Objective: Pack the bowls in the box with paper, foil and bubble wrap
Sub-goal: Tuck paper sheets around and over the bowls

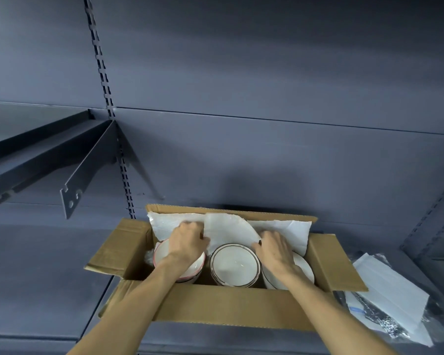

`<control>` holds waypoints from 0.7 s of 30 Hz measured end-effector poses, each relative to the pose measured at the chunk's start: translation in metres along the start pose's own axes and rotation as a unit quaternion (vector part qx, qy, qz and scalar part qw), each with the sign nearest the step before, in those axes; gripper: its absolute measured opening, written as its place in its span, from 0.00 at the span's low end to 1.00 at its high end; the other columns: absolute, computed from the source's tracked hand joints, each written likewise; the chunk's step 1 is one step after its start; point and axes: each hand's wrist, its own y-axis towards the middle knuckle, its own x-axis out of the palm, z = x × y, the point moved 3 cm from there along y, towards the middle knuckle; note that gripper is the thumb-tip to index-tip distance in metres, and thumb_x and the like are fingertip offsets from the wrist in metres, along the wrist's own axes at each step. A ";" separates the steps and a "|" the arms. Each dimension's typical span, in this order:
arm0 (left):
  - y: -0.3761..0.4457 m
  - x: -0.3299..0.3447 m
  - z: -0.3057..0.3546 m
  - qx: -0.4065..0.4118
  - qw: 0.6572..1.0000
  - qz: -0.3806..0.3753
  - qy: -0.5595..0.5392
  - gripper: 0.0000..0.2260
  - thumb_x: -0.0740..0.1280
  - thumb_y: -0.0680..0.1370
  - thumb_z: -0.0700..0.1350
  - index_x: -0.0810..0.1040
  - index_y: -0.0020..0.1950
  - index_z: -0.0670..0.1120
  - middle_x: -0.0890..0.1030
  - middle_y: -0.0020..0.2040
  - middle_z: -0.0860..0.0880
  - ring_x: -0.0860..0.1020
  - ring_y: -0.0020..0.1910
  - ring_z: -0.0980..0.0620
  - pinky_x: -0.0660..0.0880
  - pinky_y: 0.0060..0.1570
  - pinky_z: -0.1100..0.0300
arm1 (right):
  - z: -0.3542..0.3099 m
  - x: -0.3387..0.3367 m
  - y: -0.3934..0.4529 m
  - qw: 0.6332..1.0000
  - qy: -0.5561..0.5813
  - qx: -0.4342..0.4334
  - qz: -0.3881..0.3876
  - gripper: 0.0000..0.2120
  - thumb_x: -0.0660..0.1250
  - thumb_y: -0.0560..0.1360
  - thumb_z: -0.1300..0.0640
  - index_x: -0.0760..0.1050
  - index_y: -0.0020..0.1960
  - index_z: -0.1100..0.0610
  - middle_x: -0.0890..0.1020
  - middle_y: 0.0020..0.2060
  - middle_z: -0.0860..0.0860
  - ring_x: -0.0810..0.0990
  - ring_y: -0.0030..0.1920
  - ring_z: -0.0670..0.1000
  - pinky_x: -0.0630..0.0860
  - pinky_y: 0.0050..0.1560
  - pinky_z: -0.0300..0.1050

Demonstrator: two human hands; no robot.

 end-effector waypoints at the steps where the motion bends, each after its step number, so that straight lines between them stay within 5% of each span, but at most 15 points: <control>1: 0.000 -0.001 0.001 0.005 1.000 0.008 0.007 0.06 0.70 0.73 0.50 0.79 0.42 0.48 0.83 0.42 0.48 0.80 0.41 0.46 0.75 0.38 0.57 | 0.002 0.001 0.002 1.000 -0.020 0.008 0.002 0.11 0.69 0.77 0.53 0.71 0.40 0.55 0.76 0.36 0.50 0.76 0.38 0.54 0.67 0.34 0.44; 8: 0.000 -0.016 -0.001 0.041 0.996 0.078 0.012 0.11 0.66 0.78 0.58 0.78 0.42 0.51 0.83 0.40 0.55 0.80 0.43 0.49 0.78 0.43 0.53 | 0.008 -0.011 0.000 0.998 0.056 0.011 0.020 0.14 0.64 0.67 0.45 0.69 0.33 0.55 0.72 0.24 0.48 0.70 0.27 0.51 0.61 0.28 0.43; 15: 0.000 -0.005 0.006 0.030 0.995 0.080 0.060 0.12 0.64 0.81 0.55 0.78 0.42 0.49 0.84 0.41 0.49 0.80 0.43 0.44 0.75 0.40 0.53 | 0.009 -0.017 0.003 0.998 0.006 -0.038 0.040 0.11 0.61 0.77 0.53 0.71 0.38 0.55 0.77 0.32 0.49 0.78 0.36 0.56 0.64 0.31 0.44; 21: 0.006 -0.001 0.005 -0.018 0.991 0.029 0.129 0.14 0.65 0.80 0.57 0.82 0.52 0.48 0.84 0.50 0.46 0.81 0.50 0.43 0.78 0.48 0.51 | 0.000 -0.010 0.009 1.000 -0.007 -0.010 -0.001 0.16 0.67 0.78 0.46 0.70 0.36 0.51 0.77 0.37 0.48 0.83 0.46 0.56 0.69 0.41 0.45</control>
